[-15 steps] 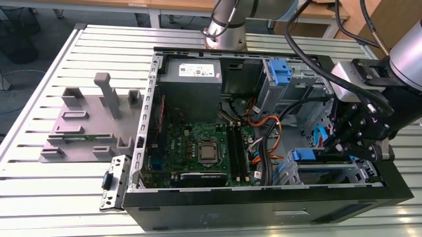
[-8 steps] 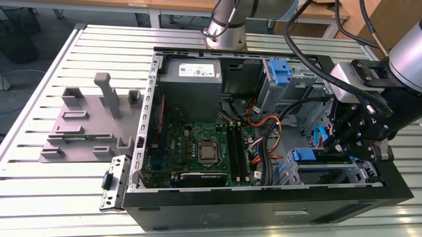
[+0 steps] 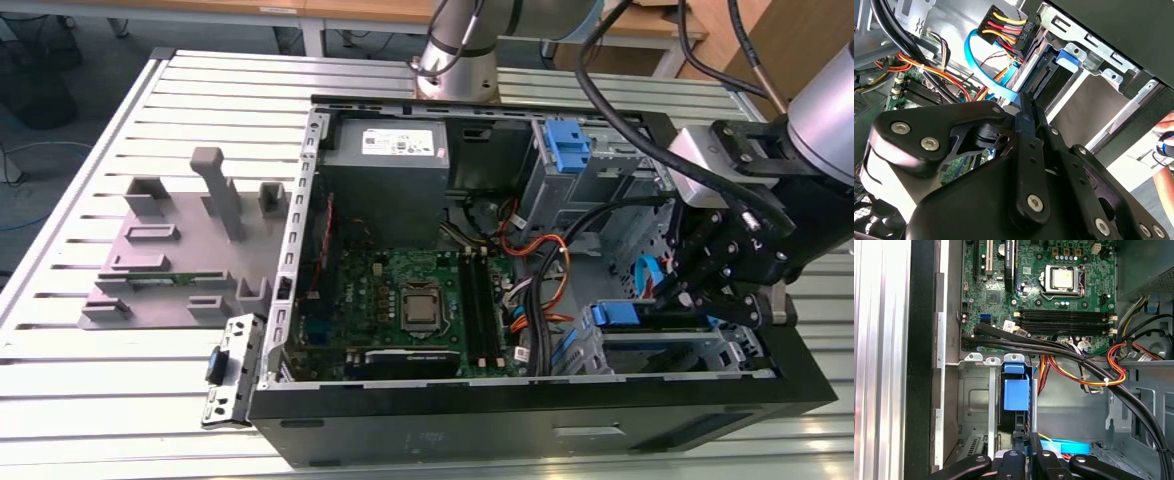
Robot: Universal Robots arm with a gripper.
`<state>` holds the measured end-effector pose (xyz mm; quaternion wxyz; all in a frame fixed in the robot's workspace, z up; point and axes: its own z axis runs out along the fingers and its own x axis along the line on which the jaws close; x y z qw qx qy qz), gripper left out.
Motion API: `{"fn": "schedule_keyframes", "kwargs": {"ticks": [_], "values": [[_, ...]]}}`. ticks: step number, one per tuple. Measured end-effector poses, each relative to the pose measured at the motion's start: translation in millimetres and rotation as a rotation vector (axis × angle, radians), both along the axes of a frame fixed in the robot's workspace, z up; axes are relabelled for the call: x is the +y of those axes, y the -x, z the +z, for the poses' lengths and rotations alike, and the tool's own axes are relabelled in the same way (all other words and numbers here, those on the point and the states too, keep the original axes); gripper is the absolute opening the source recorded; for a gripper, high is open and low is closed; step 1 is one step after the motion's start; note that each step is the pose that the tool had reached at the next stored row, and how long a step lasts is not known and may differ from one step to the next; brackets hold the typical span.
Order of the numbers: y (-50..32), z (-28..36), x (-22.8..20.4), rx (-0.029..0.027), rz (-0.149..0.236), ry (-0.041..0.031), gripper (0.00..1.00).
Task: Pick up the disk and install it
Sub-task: 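Insert the first disk wire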
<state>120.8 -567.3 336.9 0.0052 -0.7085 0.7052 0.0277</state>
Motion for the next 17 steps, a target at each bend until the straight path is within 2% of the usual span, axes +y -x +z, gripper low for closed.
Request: {"fn": "schedule_keyframes", "kwargs": {"ticks": [11, 17], "values": [[0.0, -2.5, -0.2, 0.0000, 0.000, -0.0001, 0.16], [0.0, -6.4, -0.2, 0.0000, 0.000, 0.0009, 0.16]]}}
